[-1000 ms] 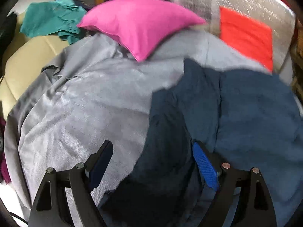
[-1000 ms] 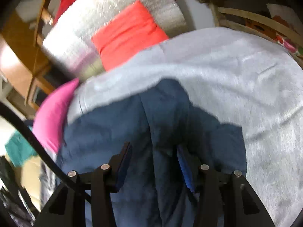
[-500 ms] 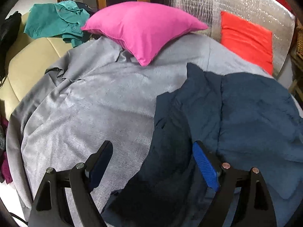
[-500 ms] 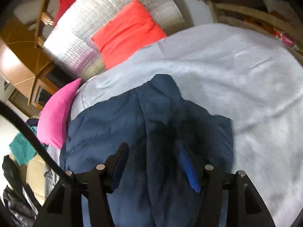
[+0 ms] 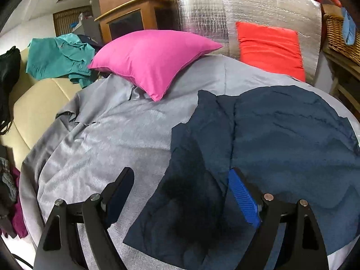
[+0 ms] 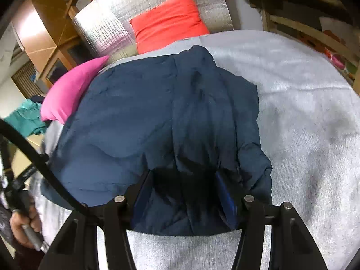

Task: Fold large clothes

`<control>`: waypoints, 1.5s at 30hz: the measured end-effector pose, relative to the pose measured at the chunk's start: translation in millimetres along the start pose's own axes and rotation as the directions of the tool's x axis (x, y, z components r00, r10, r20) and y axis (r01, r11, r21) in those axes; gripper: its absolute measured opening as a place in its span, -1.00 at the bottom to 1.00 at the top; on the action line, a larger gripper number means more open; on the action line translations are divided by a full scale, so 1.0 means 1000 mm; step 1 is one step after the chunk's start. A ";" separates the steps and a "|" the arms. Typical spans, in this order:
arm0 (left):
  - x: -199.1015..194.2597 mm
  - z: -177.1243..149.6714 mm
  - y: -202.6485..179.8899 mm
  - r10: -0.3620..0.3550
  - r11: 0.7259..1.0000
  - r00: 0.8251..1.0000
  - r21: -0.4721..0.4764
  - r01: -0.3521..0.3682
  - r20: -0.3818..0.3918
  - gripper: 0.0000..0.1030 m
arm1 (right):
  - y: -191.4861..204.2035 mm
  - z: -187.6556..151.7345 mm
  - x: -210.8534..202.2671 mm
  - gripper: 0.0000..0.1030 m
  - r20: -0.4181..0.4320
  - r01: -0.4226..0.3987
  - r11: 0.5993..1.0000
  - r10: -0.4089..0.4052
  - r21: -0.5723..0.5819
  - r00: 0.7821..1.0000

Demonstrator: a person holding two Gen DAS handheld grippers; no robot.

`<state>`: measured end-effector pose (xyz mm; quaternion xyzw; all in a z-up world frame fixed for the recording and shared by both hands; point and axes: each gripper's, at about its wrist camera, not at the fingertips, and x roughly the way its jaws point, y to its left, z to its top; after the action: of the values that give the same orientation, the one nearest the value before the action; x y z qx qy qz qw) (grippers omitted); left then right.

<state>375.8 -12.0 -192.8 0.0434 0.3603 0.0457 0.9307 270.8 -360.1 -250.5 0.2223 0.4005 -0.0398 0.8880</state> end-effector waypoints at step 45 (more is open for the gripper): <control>-0.186 -0.041 0.021 -0.108 0.994 0.990 -0.003 0.108 0.096 0.74 | 0.046 -0.029 -0.179 0.54 0.211 0.071 0.996 -0.058 -0.054 0.976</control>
<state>210.3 -11.2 -96.4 0.0222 0.3170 -0.0054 0.9482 141.5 -325.3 -120.0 0.1768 0.3130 -0.0794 0.9298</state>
